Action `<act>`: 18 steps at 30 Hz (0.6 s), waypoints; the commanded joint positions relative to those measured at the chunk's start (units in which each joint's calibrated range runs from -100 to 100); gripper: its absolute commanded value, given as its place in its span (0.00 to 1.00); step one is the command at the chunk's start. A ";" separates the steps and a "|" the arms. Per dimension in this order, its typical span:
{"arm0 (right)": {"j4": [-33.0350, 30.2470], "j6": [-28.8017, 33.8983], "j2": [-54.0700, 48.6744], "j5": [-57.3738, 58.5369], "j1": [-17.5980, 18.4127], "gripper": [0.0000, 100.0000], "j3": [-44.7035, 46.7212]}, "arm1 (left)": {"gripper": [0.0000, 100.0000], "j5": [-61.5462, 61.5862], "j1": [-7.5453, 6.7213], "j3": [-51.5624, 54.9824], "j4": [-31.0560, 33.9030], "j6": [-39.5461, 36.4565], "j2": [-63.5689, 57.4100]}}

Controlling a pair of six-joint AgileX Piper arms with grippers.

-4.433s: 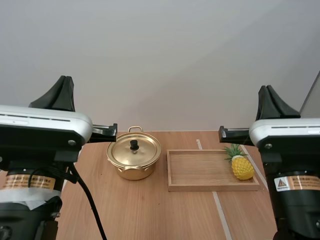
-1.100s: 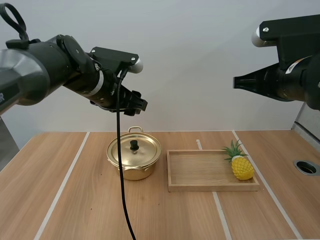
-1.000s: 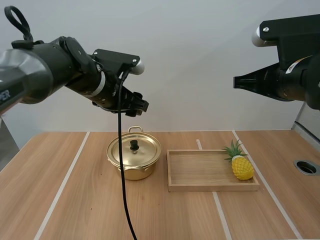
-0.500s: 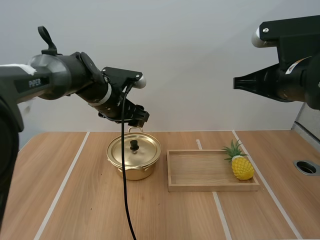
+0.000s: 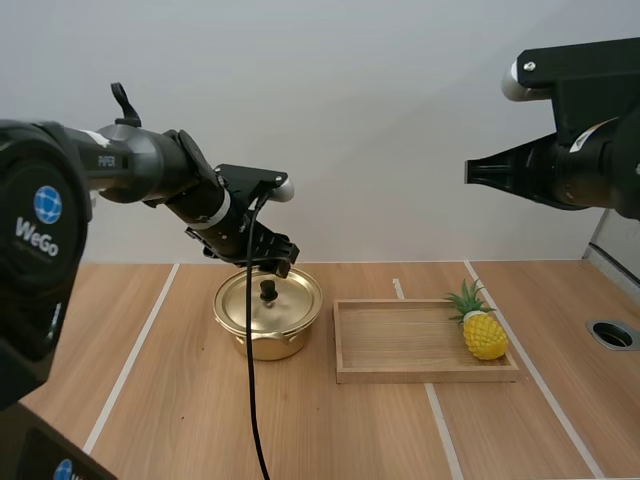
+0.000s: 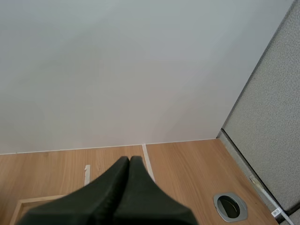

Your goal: Open the pot, put the pineapple inside, and close it

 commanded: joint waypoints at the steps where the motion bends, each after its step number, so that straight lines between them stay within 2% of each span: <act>1: 0.19 -0.14 -0.20 -0.11 -0.23 0.00 -0.45 | 1.00 -1.17 -0.18 0.17 -1.07 0.35 1.39; 18: 0.19 -0.14 -0.20 0.91 -0.23 0.00 -0.45 | 1.00 -4.62 -0.18 0.30 -1.21 1.36 7.14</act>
